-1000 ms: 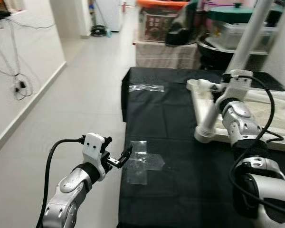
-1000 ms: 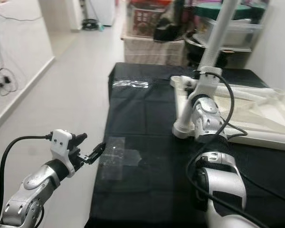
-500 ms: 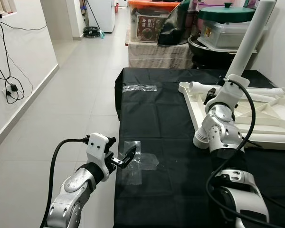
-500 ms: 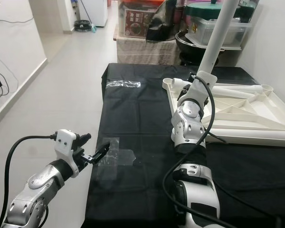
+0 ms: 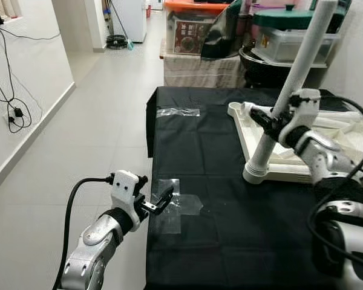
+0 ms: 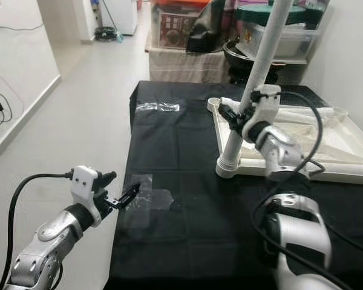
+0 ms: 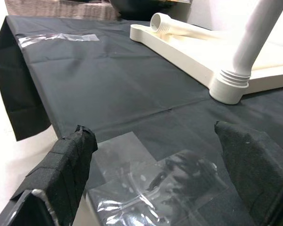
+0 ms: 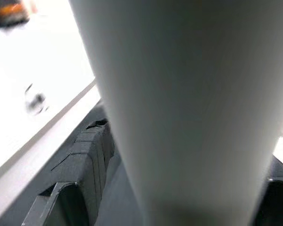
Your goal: Building children table
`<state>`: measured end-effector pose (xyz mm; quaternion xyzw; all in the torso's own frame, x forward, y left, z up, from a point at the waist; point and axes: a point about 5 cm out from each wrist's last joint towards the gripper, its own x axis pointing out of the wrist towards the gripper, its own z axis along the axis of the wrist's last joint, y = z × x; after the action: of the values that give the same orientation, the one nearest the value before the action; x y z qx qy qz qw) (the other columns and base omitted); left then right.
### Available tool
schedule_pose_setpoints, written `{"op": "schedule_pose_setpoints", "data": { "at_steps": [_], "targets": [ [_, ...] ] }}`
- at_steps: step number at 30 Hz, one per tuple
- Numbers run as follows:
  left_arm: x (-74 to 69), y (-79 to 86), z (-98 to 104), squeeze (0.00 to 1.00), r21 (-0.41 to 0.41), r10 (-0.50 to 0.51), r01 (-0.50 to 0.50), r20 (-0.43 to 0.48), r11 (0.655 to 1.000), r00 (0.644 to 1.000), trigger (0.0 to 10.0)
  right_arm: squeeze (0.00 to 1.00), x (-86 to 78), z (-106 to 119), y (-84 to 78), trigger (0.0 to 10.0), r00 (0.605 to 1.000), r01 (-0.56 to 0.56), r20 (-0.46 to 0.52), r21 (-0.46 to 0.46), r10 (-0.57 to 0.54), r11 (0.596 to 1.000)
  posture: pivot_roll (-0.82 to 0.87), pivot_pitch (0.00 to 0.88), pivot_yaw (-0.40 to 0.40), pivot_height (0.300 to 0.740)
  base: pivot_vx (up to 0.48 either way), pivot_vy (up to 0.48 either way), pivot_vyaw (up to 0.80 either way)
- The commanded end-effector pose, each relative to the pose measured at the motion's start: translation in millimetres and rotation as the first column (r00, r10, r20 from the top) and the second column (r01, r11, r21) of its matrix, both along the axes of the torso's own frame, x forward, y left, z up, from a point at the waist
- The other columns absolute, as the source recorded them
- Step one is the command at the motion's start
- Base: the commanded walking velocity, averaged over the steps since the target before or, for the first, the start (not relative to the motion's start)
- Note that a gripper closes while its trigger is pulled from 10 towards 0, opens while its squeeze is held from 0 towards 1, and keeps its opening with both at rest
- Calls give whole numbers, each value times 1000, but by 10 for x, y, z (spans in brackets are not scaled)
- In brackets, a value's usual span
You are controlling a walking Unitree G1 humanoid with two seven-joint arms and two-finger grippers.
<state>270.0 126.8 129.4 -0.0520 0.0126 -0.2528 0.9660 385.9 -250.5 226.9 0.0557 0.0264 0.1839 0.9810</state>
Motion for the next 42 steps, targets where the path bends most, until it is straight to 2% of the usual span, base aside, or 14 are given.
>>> {"op": "schedule_pose_setpoints", "data": {
  "at_steps": [1,2,3,4,13,20,25,26,29,30,34,35,41,42],
  "targets": [
    [5,16,-13,0,8,6,-6,-2,1000,1000,10000,0,-2,-129,124,10000,996,-83,-36,9,83,997,55,0,-79,740,0,0,0],
    [-3,18,-19,0,8,6,-6,-3,1000,1000,10000,0,-5,-142,131,4039,993,-110,-44,2,110,994,61,0,-77,740,0,0,0],
    [-5,18,-21,0,8,5,-5,-4,1000,1000,10000,0,-6,-144,131,4039,992,-114,-46,2,114,993,61,0,-77,740,0,0,0],
    [-7,19,-22,0,9,4,-4,-5,1000,1000,10000,0,1,-154,122,0,995,-95,-43,5,95,995,61,0,-77,740,0,0,0],
    [-24,54,-5,0,15,10,-10,-1,1000,1000,10000,0,92,-40,136,0,984,169,53,41,-171,985,77,0,-81,740,0,0,0],
    [-33,61,-5,0,19,9,-9,-3,1000,1000,10000,0,-279,-447,235,0,667,745,16,-43,-745,666,85,0,-81,740,0,0,0],
    [-26,58,-2,0,20,7,-6,-3,1000,1000,10000,0,-435,-501,615,0,673,739,-27,-14,-739,673,85,0,-77,740,0,0,0],
    [-23,57,-4,0,20,5,-5,-4,1000,1000,10000,0,-375,-458,714,10000,713,701,-39,-12,-700,713,84,0,-78,740,0,0,0],
    [-22,57,-4,0,19,4,-4,-5,1000,1000,10000,0,-342,-363,760,10000,737,675,-10,73,-676,734,84,0,-78,740,0,0,0],
    [-24,58,-5,0,18,3,-3,-6,1000,1000,10000,1000,-271,-254,725,10000,753,654,18,90,-658,751,82,0,-79,740,0,0,0],
    [-27,59,-4,0,17,3,-3,-6,1000,1000,10000,1000,-209,-163,667,10000,763,640,42,88,-645,763,82,0,-79,740,0,0,0],
    [-30,55,-6,0,15,2,-2,-7,1000,1000,10000,0,-97,-38,537,10000,796,594,68,105,-602,797,78,0,-81,740,0,0,0],
    [-38,41,-9,0,12,-2,3,-8,1000,1000,10000,0,18,199,397,10000,932,317,146,117,-332,941,80,0,-81,740,0,0,0],
    [-43,46,-12,0,13,-5,6,-9,1000,1000,10000,0,-31,247,281,10000,981,34,189,35,-40,999,79,0,-81,740,0,0,0]
  ]
}}
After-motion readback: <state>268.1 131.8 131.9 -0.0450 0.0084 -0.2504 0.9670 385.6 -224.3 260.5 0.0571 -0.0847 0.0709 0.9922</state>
